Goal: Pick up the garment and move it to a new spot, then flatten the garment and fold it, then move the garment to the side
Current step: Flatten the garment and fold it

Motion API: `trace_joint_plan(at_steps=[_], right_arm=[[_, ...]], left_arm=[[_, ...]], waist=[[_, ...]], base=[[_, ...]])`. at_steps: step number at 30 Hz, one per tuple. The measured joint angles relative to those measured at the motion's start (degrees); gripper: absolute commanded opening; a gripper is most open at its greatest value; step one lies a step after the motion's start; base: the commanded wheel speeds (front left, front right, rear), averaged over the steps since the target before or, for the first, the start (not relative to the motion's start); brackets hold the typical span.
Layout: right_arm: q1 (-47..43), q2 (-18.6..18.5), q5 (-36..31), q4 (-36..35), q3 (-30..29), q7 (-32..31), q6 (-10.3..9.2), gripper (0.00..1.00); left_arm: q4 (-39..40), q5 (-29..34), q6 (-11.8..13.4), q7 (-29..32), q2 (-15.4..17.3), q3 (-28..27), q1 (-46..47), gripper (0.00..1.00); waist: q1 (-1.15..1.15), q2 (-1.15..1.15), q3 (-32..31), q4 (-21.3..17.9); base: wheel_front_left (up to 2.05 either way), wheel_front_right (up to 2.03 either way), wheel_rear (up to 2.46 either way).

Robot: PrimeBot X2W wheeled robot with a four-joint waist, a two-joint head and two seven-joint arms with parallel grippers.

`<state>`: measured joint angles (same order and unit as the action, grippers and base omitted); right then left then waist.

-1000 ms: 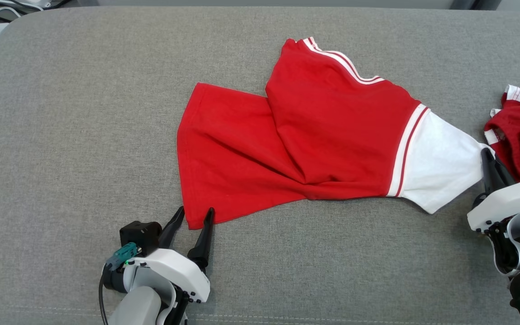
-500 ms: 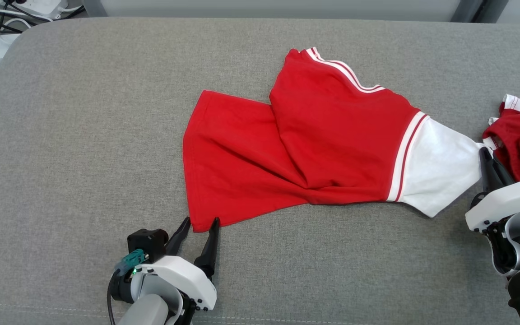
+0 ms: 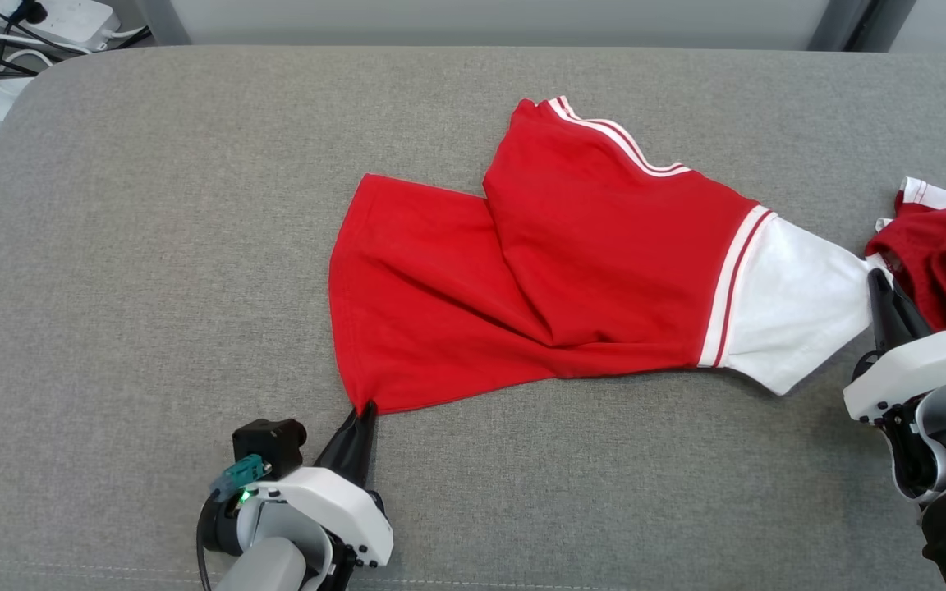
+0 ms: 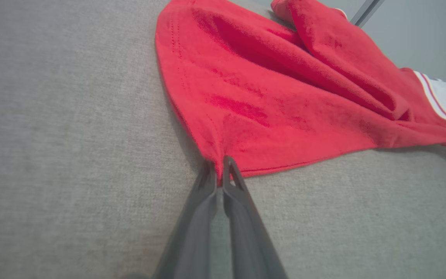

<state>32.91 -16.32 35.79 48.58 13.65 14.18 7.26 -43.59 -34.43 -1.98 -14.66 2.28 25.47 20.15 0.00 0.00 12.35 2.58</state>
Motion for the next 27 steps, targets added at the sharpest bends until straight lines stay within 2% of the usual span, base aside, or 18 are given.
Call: trace_joint_plan(at_steps=[5, 11, 19, 27], right_arm=[[0.0, 0.0, 1.1, -2.0, -0.1, 0.0, 0.00, 0.00], [0.3, 0.5, 5.4, -5.9, 0.9, 0.0, -0.01, 0.00], [8.9, 1.8, 10.7, -10.7, 2.4, -1.1, -0.01, 0.00], [18.7, 2.0, 12.8, -12.0, -0.5, -0.5, -0.01, 0.00]], left_arm=[[3.9, 0.6, -0.6, 0.0, 0.0, -3.8, 0.0, 0.00], [5.8, 2.6, -3.3, 0.0, 1.1, -6.9, 1.9, 0.00], [2.1, 3.1, -4.7, 4.8, 7.8, -6.8, 19.0, 0.00], [1.6, 3.0, -5.1, 6.0, 11.5, -6.1, 32.2, 0.00]], waist=[[0.00, 0.00, -0.6, 0.8], [0.00, 0.00, -1.7, 1.5], [0.00, 0.00, -2.7, 0.5], [0.00, 0.00, -4.6, -1.0]], base=[[0.00, 0.00, 0.00], [0.00, 0.00, 0.00], [0.00, 0.00, 0.00], [0.00, 0.00, 0.00]])
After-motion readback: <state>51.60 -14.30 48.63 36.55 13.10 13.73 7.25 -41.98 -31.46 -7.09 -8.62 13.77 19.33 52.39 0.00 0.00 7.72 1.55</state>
